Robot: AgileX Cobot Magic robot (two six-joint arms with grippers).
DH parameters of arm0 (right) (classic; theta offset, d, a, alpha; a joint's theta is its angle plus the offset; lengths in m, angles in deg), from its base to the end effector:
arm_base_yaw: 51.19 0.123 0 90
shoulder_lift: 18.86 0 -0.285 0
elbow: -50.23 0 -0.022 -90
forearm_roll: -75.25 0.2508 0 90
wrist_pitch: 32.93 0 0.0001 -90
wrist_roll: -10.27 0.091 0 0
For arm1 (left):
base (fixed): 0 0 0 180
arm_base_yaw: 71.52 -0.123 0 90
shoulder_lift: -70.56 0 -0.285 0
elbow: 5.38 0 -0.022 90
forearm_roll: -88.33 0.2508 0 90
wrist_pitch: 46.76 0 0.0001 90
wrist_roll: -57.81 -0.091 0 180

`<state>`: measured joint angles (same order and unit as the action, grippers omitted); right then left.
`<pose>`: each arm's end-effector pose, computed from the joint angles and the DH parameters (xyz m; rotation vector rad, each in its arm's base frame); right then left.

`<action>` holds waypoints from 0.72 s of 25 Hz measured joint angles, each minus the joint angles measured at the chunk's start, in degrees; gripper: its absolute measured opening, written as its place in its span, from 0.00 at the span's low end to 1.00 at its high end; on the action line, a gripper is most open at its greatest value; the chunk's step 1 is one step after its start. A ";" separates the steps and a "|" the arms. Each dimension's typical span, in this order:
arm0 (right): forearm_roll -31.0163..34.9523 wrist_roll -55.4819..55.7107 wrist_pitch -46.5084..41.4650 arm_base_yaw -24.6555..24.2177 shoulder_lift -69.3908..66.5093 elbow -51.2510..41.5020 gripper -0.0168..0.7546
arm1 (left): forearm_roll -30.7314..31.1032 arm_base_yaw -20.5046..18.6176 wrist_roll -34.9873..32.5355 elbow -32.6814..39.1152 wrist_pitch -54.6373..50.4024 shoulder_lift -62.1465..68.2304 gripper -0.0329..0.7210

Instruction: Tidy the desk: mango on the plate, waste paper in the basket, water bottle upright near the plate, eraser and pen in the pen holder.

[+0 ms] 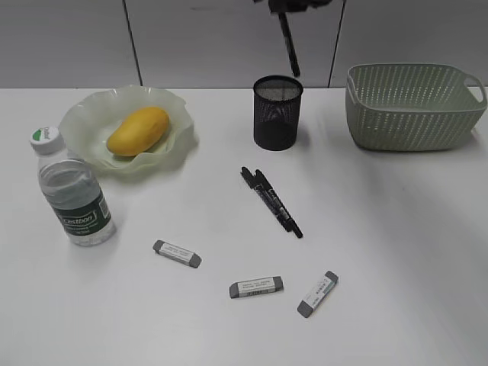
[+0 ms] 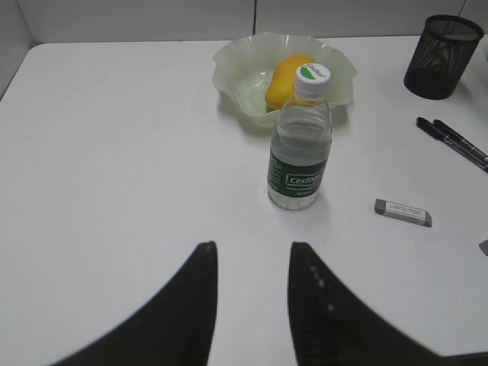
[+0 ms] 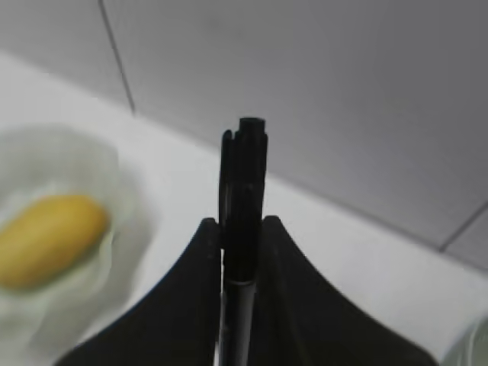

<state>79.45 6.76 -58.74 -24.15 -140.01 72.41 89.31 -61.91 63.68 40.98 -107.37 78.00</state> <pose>0.4202 0.2178 0.2976 -0.5254 2.1289 0.3051 -0.0100 0.0031 0.2881 0.0641 1.9990 -0.1534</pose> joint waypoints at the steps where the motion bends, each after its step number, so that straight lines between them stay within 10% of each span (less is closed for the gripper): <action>1: -0.60 -0.05 8.86 0.00 0.77 -2.57 0.18 | 0.00 0.00 0.00 0.00 0.00 0.00 0.36; 8: 1.15 -0.18 55.61 -0.30 -5.65 -19.68 0.18 | 0.00 0.00 0.00 0.00 0.00 0.00 0.36; 18: 3.62 -0.91 66.07 -0.81 -11.81 -20.89 0.20 | 0.00 0.00 0.00 0.01 0.00 0.00 0.36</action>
<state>83.07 5.85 7.33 -24.96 -151.82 51.52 89.31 -61.91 63.68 40.99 -107.37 78.00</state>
